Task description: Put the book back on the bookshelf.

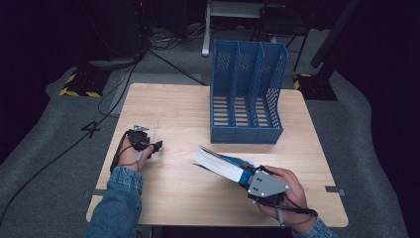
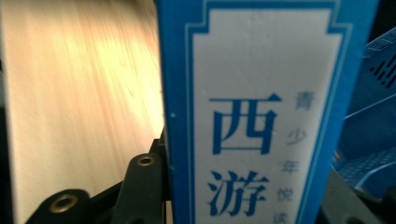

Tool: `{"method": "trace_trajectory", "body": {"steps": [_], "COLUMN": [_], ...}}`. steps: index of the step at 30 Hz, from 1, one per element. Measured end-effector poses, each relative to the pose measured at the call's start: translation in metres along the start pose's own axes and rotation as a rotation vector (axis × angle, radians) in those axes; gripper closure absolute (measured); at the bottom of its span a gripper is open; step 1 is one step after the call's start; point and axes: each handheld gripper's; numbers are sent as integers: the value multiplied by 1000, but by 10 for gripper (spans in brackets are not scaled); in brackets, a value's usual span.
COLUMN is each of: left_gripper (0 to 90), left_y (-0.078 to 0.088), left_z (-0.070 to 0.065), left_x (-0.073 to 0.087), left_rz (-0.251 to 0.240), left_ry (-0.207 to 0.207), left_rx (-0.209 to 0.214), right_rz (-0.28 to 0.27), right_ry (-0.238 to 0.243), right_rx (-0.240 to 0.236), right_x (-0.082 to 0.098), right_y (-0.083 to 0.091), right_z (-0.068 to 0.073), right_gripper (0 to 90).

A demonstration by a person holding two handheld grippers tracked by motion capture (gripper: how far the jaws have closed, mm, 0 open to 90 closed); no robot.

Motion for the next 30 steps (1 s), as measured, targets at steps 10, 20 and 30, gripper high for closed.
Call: {"method": "trace_trajectory", "body": {"steps": [10,20,30], "left_gripper": [388,373,360], "left_y": [-5,-7,-8], "left_z": [0,-1,1], "left_x": [-1,0,2], "left_rz": [-29,-41,-66], "left_ry": [11,-4,14], "left_rx": [23,28,47], "right_rz": [-172,-253,-292], "right_ry": [-272,-470,-562], "right_rx": [-76,-84,-38], "right_x": [23,62,95], "right_y": [27,37,47], "right_z": [-32,-57,-75], "right_gripper": [622,623,624]}}
Point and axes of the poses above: each handheld gripper's, and its own axes: y roughly backward along the jaws, x roughly out of its underside, z roughly to its left, and after that the axes turned 11 degrees about y, right-handed
